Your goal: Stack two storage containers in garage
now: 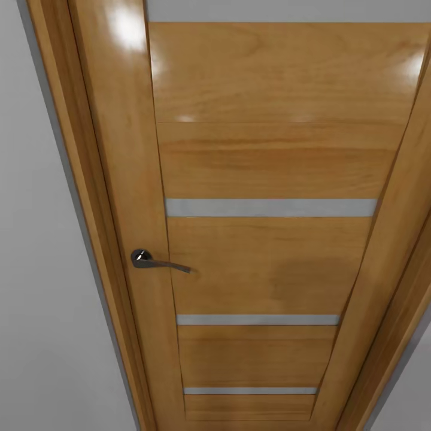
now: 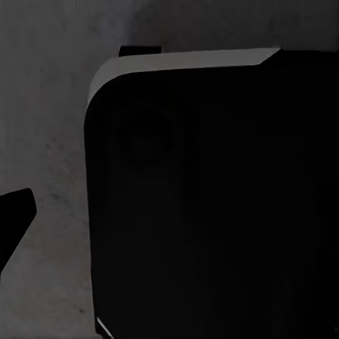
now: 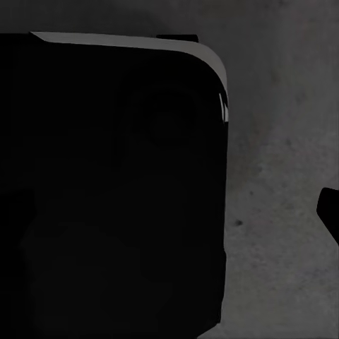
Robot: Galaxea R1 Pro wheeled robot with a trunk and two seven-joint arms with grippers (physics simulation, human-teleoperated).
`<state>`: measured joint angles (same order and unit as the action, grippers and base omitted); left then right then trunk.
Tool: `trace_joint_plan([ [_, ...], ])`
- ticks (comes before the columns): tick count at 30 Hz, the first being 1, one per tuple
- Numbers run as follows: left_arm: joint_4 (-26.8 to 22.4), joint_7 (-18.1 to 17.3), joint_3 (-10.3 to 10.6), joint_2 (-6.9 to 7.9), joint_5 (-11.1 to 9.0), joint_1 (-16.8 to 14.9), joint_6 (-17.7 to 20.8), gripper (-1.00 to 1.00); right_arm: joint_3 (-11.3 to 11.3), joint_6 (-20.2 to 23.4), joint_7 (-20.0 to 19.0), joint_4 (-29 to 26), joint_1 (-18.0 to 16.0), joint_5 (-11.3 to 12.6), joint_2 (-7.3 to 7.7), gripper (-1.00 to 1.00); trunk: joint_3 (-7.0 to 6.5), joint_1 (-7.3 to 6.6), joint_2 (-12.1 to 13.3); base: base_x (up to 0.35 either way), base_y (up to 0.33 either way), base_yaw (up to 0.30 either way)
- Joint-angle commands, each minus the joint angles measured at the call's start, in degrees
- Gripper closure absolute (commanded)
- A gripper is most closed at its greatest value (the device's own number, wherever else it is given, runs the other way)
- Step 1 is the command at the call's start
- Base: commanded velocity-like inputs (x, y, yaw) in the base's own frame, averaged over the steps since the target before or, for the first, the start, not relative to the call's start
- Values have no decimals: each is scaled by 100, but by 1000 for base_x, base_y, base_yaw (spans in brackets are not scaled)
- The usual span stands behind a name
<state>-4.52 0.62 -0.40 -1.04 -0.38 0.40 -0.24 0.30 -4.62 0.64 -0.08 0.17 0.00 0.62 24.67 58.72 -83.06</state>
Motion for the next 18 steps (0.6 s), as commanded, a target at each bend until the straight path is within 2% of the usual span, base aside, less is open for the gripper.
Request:
trace_joint_plan([
  [1, -23, 7, -5, -1, -5, 4, -2, -100, 4, -20, 7, -1, 1, 3, 2, -100, 3, 0, -2, 0, 0, 0],
  [18, -402, 17, -5, 12, -14, 4, 4, -100, 7, 6, 5, -219, 1, -45, -11, -100, 3, 0, -2, 0, 0, 0],
])
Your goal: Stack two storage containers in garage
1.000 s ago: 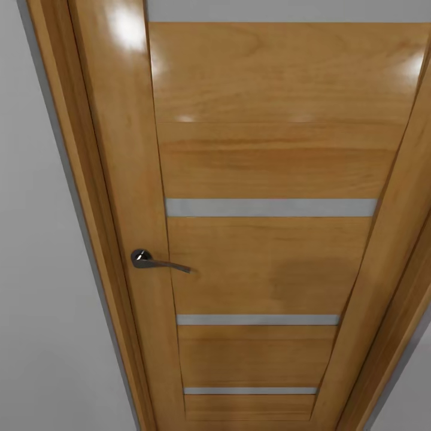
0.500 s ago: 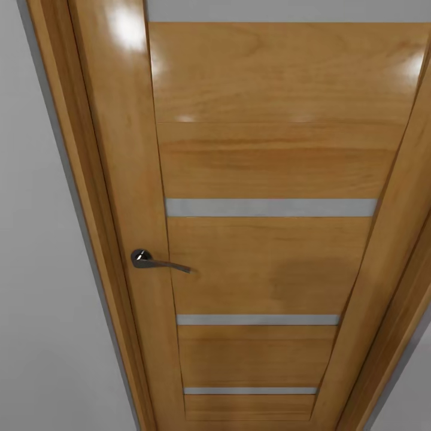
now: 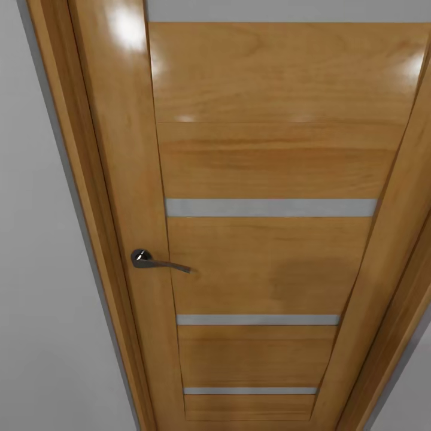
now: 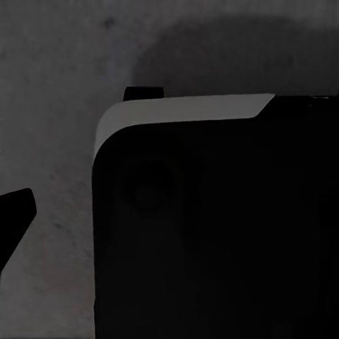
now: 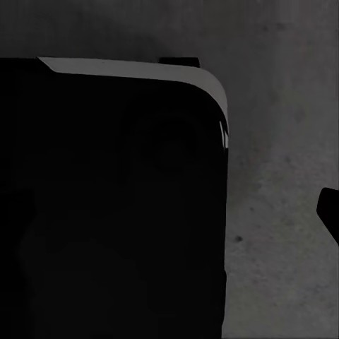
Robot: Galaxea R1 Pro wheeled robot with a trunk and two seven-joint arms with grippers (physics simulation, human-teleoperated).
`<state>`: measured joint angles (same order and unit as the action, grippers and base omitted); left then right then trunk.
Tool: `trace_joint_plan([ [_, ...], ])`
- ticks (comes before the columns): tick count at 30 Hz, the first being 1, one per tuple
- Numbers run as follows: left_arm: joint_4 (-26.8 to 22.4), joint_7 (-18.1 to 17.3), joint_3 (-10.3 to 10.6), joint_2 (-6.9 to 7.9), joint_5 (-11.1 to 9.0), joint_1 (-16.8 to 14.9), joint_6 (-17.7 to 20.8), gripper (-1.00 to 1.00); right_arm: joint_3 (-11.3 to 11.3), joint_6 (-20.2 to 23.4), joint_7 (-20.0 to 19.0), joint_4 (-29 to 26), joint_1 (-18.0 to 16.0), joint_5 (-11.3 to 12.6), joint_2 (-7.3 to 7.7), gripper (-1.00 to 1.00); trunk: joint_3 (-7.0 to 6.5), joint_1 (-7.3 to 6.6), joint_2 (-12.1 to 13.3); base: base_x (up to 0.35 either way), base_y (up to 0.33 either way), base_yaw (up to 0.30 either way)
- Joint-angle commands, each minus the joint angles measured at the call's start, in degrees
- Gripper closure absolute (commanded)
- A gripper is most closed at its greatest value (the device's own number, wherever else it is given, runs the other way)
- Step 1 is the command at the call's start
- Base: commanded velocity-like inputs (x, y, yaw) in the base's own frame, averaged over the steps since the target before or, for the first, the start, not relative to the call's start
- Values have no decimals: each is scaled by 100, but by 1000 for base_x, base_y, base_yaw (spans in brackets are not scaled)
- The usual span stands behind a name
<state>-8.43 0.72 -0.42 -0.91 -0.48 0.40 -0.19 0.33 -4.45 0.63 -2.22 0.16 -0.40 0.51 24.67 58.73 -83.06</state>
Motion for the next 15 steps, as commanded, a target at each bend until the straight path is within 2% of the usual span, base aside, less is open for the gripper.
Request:
trace_joint_plan([
  [1, -17, 8, -3, 1, -5, 3, -1, -100, 0, -8, 3, -9, 2, -9, -3, -100, 4, 0, -2, 0, 0, 0],
  [8, -179, 8, -2, -3, -5, 3, 28, -100, -6, 2, -2, -24, 2, -17, 6, -100, 4, 0, -2, 0, 0, 0],
  [10, -288, 8, -2, -6, -5, 3, 39, -100, -16, 12, -25, -275, 2, -28, 22, -100, 4, 0, -2, 0, 0, 0],
  [11, -293, 8, -2, -3, -5, 5, 34, -100, -32, 33, -35, -477, 2, -39, 23, -100, 4, 0, -2, 0, 0, 0],
  [12, -299, 5, -2, 3, -5, 4, 21, -100, -48, 170, -51, -1217, 2, -54, 14, -100, 4, 0, -2, 0, 0, 0],
  [15, -301, 3, -2, 3, -5, 3, 19, -100, -50, 542, -44, -1830, -2, -56, 14, -100, 4, 0, -2, 0, 0, 0],
])
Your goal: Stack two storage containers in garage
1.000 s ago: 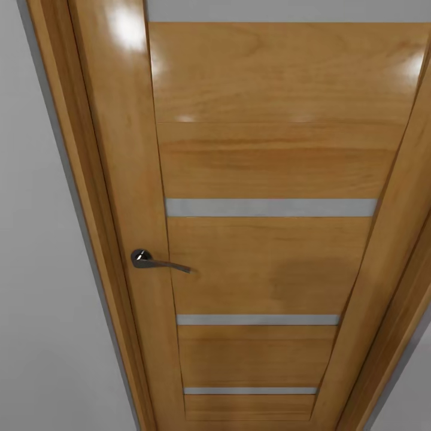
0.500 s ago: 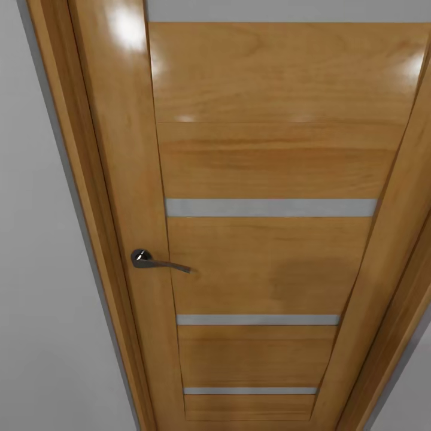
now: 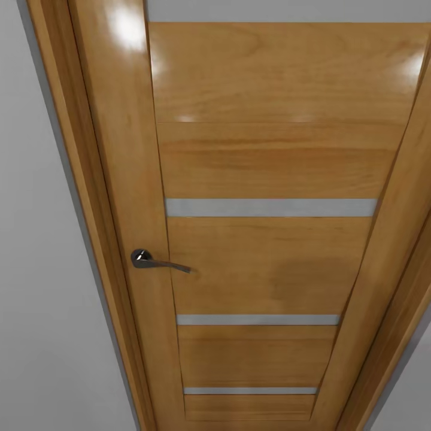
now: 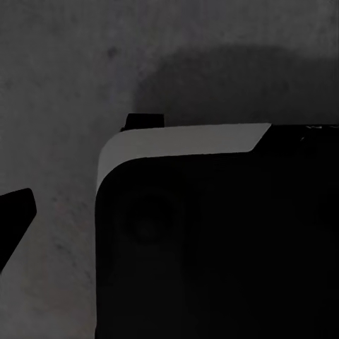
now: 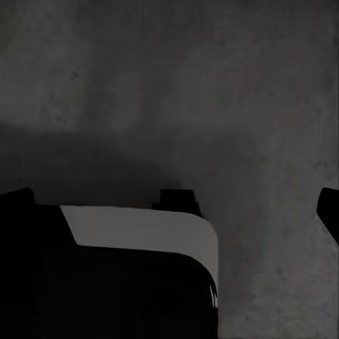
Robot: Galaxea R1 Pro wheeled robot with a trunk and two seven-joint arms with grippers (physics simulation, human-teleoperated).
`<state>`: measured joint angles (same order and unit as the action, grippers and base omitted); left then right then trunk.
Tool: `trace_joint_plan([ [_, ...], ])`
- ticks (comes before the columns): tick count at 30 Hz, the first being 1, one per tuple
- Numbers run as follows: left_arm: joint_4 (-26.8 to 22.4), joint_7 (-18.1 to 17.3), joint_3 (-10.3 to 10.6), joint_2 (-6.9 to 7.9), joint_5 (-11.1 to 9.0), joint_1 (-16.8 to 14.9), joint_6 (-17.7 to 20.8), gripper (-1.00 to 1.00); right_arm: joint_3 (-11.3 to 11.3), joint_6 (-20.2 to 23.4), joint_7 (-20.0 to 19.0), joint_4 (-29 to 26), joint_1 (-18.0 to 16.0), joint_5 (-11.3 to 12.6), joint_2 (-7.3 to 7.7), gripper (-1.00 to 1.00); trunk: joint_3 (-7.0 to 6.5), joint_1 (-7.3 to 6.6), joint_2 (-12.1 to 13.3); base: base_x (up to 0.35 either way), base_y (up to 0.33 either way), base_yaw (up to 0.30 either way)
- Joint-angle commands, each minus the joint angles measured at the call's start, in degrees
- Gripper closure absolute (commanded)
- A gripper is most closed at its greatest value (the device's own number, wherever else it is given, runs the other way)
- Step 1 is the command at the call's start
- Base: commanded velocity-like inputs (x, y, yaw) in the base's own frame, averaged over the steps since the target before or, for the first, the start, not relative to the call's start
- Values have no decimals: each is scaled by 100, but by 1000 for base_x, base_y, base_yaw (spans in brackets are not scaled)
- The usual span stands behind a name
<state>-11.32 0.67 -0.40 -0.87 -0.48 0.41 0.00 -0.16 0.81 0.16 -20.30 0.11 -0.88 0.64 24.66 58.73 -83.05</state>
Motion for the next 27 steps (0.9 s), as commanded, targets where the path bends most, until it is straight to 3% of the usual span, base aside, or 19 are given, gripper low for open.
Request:
trace_joint_plan([
  [1, -31, 7, -4, -1, -5, 3, 2, -100, -1, 74, 5, -182, 1, -8, 1, -100, 5, 0, -3, 0, 0, 0],
  [7, -138, 11, -4, 6, -11, 3, 25, -100, 6, 373, 24, -840, -101, -8, -16, -100, 5, 0, -3, 0, 0, 0],
  [14, -168, 7, -4, 13, -12, 3, 39, -100, -2, 582, 28, -1026, -458, -25, -42, -100, 5, 0, -3, 0, 0, 0],
  [19, -186, 11, -4, 51, -22, 3, 40, -100, -46, 582, 40, -1049, -696, -331, -83, -100, 5, 0, -3, 0, 0, 0],
  [27, -193, 10, -4, 76, -175, 3, 44, -100, -62, 539, 45, -1122, -824, -912, -385, -100, 5, 0, -3, 0, 0, 0],
])
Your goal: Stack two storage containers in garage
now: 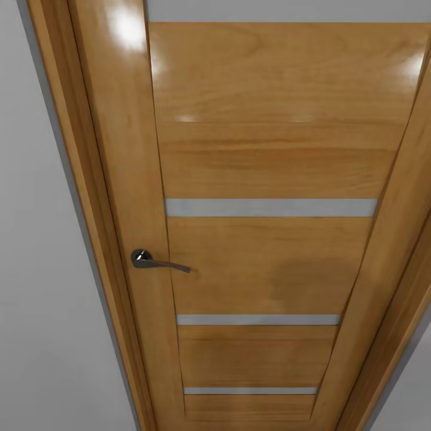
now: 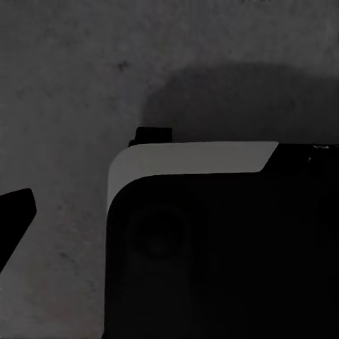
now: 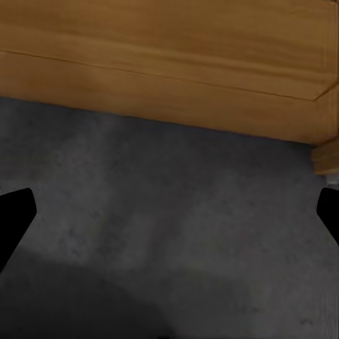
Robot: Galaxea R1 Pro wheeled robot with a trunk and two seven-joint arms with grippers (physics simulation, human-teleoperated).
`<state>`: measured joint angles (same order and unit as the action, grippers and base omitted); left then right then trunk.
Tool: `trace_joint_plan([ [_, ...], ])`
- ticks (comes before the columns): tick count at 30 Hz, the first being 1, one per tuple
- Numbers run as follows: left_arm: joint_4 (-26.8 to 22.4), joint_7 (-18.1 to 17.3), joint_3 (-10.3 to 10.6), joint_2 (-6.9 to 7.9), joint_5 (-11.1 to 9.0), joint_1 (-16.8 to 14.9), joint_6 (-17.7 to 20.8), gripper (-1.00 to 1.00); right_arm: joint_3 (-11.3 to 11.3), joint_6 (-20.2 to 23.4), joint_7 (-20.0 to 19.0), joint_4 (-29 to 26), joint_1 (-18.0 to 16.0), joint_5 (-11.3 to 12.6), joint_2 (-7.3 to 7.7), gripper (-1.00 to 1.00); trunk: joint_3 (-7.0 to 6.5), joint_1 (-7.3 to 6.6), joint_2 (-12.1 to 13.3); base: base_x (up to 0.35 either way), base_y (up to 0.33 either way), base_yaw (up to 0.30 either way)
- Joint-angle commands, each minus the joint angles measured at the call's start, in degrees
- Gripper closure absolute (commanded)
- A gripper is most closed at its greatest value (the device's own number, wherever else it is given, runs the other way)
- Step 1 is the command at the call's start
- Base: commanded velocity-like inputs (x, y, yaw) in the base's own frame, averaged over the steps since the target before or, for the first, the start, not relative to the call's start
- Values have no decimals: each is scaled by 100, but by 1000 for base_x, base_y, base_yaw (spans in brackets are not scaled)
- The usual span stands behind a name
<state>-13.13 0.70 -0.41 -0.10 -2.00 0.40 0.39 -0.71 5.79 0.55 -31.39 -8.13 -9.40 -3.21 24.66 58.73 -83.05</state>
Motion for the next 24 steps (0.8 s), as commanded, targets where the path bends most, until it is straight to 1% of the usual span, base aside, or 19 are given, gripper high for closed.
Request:
trace_joint_plan([
  [1, -14, 8, -3, -1, -32, 4, 4, -100, -7, 40, 6, -18, -10, -101, -19, -100, 5, 0, -3, 0, 0, 0],
  [2, -14, 8, -3, 0, -51, 4, 4, -100, -7, 39, 6, -27, -49, -173, -58, -100, 5, 0, -3, 0, 0, 0],
  [6, -14, 9, -3, 1, -118, 4, 4, -100, -13, 40, -7, -85, -225, -316, -178, -100, 5, 0, -3, 0, 0, 0],
  [9, -18, 9, -3, 1, -132, 4, 4, -100, -21, 43, -42, -234, -248, -376, -202, -100, 5, 0, -3, 0, 0, 0],
  [11, -21, 9, -3, 1, -138, 4, 4, -100, -48, 44, -57, -393, -255, -528, -221, -100, 5, 0, -3, 0, 0, 0],
  [12, -28, 9, -3, 1, -140, 4, 4, -100, -188, 50, -44, -654, -258, -705, -272, -100, 5, 0, -3, 0, 0, 0],
  [13, -49, 9, -3, -3, -141, 4, 4, -100, -361, 67, -33, -944, -257, -802, -296, -100, 5, 0, -3, 0, 0, 0],
  [14, -67, 9, -3, -4, -142, 4, 4, -100, -464, 81, -28, -1129, -255, -839, -305, -100, 5, 0, -3, 0, 0, 0],
  [18, -100, 9, -3, -7, -142, 4, 4, -100, -697, 123, -22, -1702, -252, -890, -316, -100, 5, 0, -3, 0, 0, 0],
  [19, -104, 9, -3, -7, -142, 4, 4, -100, -726, 141, -22, -1797, -252, -897, -319, -100, 5, 0, -3, 0, 0, 0],
  [20, -110, 9, -3, -7, -142, 4, 4, -100, -775, 207, -21, -1972, -251, -906, -326, -100, 5, 0, -3, 0, 0, 0],
  [21, -118, 9, -3, -7, -142, 4, 4, -100, -844, 379, -21, -2188, -251, -918, -341, -100, 5, 0, -3, 0, 0, 0],
  [24, -125, 9, -3, -13, -142, 4, 4, -100, -966, 694, -19, -2552, -251, -923, -357, -100, 5, 0, -3, 0, 0, 0],
])
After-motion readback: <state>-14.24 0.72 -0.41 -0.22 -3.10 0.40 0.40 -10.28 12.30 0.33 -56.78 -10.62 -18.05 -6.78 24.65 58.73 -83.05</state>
